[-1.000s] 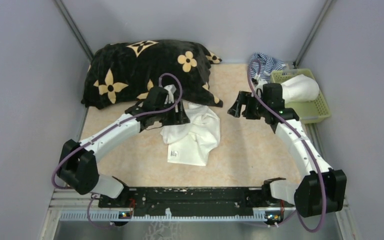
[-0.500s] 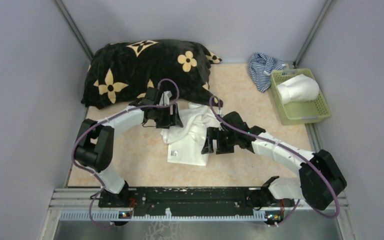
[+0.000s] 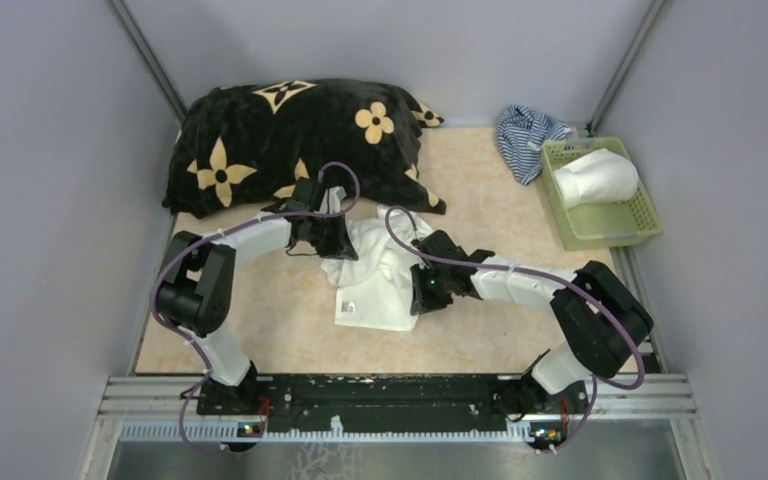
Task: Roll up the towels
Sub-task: Flatten out the towel at the center of the board.
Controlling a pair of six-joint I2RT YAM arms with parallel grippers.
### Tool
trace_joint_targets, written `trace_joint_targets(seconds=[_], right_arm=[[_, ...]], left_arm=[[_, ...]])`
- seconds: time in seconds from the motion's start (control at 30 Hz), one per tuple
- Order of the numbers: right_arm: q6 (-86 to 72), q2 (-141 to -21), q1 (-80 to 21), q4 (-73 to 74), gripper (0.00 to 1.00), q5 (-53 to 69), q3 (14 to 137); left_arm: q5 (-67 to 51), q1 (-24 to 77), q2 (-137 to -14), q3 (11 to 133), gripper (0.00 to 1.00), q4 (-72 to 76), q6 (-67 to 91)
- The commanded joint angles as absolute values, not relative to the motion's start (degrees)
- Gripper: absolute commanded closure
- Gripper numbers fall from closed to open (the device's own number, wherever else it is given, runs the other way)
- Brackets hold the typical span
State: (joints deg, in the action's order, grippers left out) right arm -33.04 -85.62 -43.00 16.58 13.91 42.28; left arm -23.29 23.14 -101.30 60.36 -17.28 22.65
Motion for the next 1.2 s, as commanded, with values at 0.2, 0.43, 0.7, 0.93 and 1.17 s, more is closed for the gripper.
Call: trace_joint_targets(seconds=[0.2,0.43,0.7,0.93,1.17], right_arm=[[-18.92,-72.54,-29.54,39.84,1.00,-4.79,55.35],[-7.34,-69.72,-25.01,46.70,1.00,-16.33,72.92],[0.94,-74.96,-24.96,49.74,1.00,-27.53,89.09],[0.33,-73.56,-24.94,48.19,1.00,-21.49,86.63],[-1.79,-83.89,-24.96,43.22,0.81,-21.13,85.85]], left_arm=[[-14.65,14.75,-80.76,56.71,1.00,-22.01,21.97],[-2.52,13.01,-72.09,64.86,1.00,-26.39,13.04],[6.27,12.13,-67.55,72.97,1.00,-32.60,16.68],[9.71,12.18,-48.54,53.51,0.98,-28.85,23.15],[4.56,12.13,-46.08,42.80,0.99,-26.75,30.50]])
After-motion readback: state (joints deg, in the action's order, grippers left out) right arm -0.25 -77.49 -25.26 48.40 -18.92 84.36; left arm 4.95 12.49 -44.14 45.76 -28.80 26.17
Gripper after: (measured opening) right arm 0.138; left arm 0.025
